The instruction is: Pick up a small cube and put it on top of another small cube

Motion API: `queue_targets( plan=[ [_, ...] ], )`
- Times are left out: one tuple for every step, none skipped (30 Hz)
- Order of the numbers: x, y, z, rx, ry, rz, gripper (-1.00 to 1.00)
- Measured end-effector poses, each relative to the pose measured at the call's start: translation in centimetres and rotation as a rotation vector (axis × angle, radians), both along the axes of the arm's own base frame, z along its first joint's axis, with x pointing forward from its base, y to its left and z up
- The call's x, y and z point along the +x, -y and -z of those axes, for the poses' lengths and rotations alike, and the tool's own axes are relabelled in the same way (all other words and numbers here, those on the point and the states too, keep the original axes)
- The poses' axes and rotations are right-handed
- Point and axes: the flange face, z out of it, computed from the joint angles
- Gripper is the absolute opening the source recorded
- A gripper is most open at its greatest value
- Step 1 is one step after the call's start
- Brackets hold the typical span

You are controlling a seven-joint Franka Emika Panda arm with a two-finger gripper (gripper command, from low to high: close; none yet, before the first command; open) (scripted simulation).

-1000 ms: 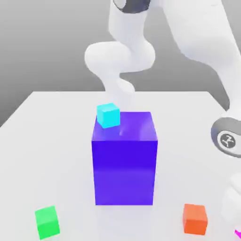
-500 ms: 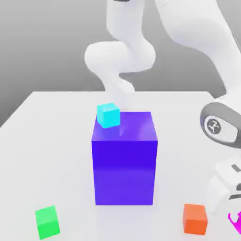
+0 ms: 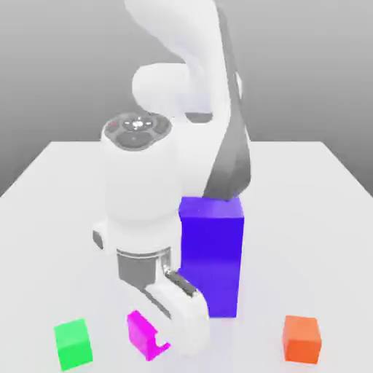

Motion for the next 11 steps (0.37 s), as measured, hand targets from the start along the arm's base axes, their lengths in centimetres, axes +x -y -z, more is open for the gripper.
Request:
queue_targets(
  plan=[
    [-0.9,2.0,-0.2,0.000,0.001,0.073,-1.00],
    [-1.8,3.8,-0.4,0.000,0.003,0.146,-1.00],
    [-2.8,5.7,-0.6,0.001,0.004,0.218,-1.00],
    [-3.3,6.6,0.0,0.001,0.005,0.254,-1.00],
    [-3.5,7.1,1.0,0.001,0.006,0.272,-1.00],
    [-3.6,7.3,2.2,0.001,0.006,0.282,-1.00],
    [-3.7,7.4,3.5,0.001,0.006,0.286,-1.00],
    [-3.8,7.4,4.8,0.001,0.006,0.288,1.00],
    [-3.8,7.4,4.8,0.001,0.006,0.288,1.00],
    [-3.8,7.4,4.8,0.001,0.006,0.288,1.00],
    [-3.8,7.4,4.8,0.001,0.006,0.288,1.00]
  ],
)
